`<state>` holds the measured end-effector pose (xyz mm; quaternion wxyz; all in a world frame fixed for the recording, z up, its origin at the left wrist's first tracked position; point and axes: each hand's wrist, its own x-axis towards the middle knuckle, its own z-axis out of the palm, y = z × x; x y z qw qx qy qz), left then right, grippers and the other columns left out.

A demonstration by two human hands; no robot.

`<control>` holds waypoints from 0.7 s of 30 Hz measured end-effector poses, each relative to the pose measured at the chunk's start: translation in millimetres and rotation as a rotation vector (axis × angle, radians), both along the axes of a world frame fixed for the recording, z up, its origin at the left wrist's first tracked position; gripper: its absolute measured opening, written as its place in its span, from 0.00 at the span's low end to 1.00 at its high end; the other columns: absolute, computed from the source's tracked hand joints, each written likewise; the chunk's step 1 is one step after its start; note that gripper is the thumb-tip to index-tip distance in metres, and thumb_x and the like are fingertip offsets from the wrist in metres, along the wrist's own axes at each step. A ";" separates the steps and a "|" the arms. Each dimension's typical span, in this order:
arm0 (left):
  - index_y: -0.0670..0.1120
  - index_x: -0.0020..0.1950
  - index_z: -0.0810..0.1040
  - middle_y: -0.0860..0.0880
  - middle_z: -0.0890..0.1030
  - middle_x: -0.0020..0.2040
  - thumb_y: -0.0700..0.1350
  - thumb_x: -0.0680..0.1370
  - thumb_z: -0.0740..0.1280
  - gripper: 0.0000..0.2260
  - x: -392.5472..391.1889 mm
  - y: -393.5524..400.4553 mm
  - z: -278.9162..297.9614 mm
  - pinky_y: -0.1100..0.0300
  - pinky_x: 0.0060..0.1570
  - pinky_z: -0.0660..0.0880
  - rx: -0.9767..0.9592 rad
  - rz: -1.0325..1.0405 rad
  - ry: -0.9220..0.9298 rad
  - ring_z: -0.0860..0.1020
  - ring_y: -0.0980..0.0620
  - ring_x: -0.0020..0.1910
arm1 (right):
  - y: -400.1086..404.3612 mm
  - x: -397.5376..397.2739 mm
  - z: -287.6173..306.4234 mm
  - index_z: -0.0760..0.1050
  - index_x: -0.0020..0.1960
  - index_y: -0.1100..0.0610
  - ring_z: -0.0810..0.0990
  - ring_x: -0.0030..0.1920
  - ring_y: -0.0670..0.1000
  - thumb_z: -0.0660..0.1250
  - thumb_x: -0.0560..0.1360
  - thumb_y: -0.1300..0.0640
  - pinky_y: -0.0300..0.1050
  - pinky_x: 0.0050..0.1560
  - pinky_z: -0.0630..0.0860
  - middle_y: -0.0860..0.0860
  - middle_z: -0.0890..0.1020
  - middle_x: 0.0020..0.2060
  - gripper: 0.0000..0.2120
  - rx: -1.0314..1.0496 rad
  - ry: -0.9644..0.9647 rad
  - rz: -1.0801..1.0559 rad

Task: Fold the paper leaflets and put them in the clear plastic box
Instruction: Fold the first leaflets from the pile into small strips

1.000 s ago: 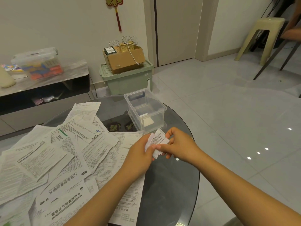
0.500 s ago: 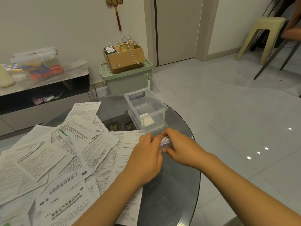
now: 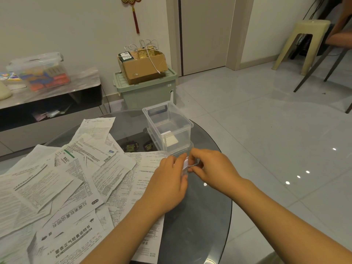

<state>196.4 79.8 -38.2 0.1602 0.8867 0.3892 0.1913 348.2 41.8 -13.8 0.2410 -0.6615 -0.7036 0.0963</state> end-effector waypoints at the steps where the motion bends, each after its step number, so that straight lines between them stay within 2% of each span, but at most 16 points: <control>1: 0.53 0.74 0.57 0.51 0.68 0.59 0.51 0.80 0.57 0.22 0.4 -0.8 0.6 0.63 0.52 0.68 0.027 0.001 0.037 0.67 0.55 0.55 | -0.5 0.6 0.5 0.74 0.48 0.54 0.72 0.39 0.46 0.67 0.75 0.53 0.39 0.40 0.69 0.49 0.81 0.44 0.06 0.010 -0.007 0.006; 4: 0.55 0.75 0.55 0.50 0.67 0.58 0.52 0.79 0.57 0.24 2.2 -2.1 1.2 0.64 0.48 0.65 0.073 0.013 0.107 0.66 0.55 0.54 | -1.5 0.5 1.2 0.71 0.48 0.53 0.72 0.38 0.46 0.67 0.75 0.51 0.36 0.36 0.65 0.45 0.78 0.40 0.08 0.013 -0.032 0.002; 6: 0.56 0.75 0.53 0.50 0.66 0.57 0.51 0.79 0.58 0.26 3.1 -1.4 0.6 0.64 0.48 0.66 0.058 0.005 0.093 0.65 0.54 0.54 | -1.4 -1.8 -0.4 0.68 0.51 0.53 0.74 0.39 0.48 0.67 0.75 0.51 0.39 0.38 0.69 0.45 0.77 0.41 0.11 -0.004 -0.007 -0.001; 9: 0.54 0.77 0.47 0.52 0.65 0.59 0.45 0.78 0.60 0.31 2.2 -0.8 -0.1 0.61 0.56 0.68 -0.102 0.003 -0.072 0.65 0.55 0.58 | 0.7 -6.2 -4.9 0.67 0.62 0.53 0.78 0.49 0.51 0.67 0.75 0.54 0.43 0.48 0.75 0.49 0.78 0.54 0.17 -0.035 0.100 0.026; 11: 0.51 0.75 0.54 0.53 0.65 0.61 0.40 0.77 0.61 0.29 2.3 -2.2 -1.3 0.60 0.63 0.65 -0.195 0.051 -0.242 0.64 0.56 0.61 | 3.0 -7.7 -8.3 0.67 0.67 0.53 0.76 0.52 0.50 0.67 0.76 0.55 0.39 0.52 0.71 0.50 0.75 0.58 0.21 -0.062 0.132 0.018; 13: 0.50 0.68 0.62 0.54 0.66 0.60 0.37 0.76 0.61 0.22 4.7 -3.7 -3.7 0.60 0.64 0.65 -0.185 0.069 -0.319 0.65 0.57 0.59 | 5.7 -9.0 -10.9 0.69 0.67 0.55 0.73 0.49 0.47 0.65 0.77 0.57 0.36 0.52 0.69 0.51 0.71 0.58 0.19 -0.081 0.152 0.032; 16: 0.51 0.64 0.63 0.52 0.66 0.58 0.39 0.75 0.61 0.19 9.8 -4.5 -7.2 0.69 0.59 0.63 -0.197 0.064 -0.375 0.66 0.56 0.58 | 7.3 -9.0 -11.9 0.71 0.63 0.56 0.72 0.49 0.45 0.63 0.77 0.59 0.35 0.52 0.68 0.51 0.71 0.58 0.15 -0.106 0.168 0.060; 19: 0.50 0.66 0.62 0.52 0.66 0.59 0.38 0.78 0.61 0.18 10.4 -2.1 -9.5 0.75 0.57 0.60 -0.201 0.087 -0.399 0.66 0.57 0.59 | 6.5 -7.2 -10.4 0.70 0.61 0.56 0.76 0.53 0.51 0.60 0.78 0.59 0.44 0.53 0.73 0.52 0.76 0.56 0.12 -0.109 0.118 0.026; 21: 0.53 0.64 0.64 0.51 0.69 0.59 0.40 0.80 0.59 0.15 8.7 -1.4 -12.2 0.77 0.56 0.59 -0.124 0.084 -0.378 0.66 0.57 0.58 | 5.2 -8.1 -9.2 0.70 0.62 0.55 0.77 0.53 0.54 0.59 0.79 0.57 0.49 0.52 0.74 0.52 0.77 0.56 0.12 -0.091 0.036 -0.021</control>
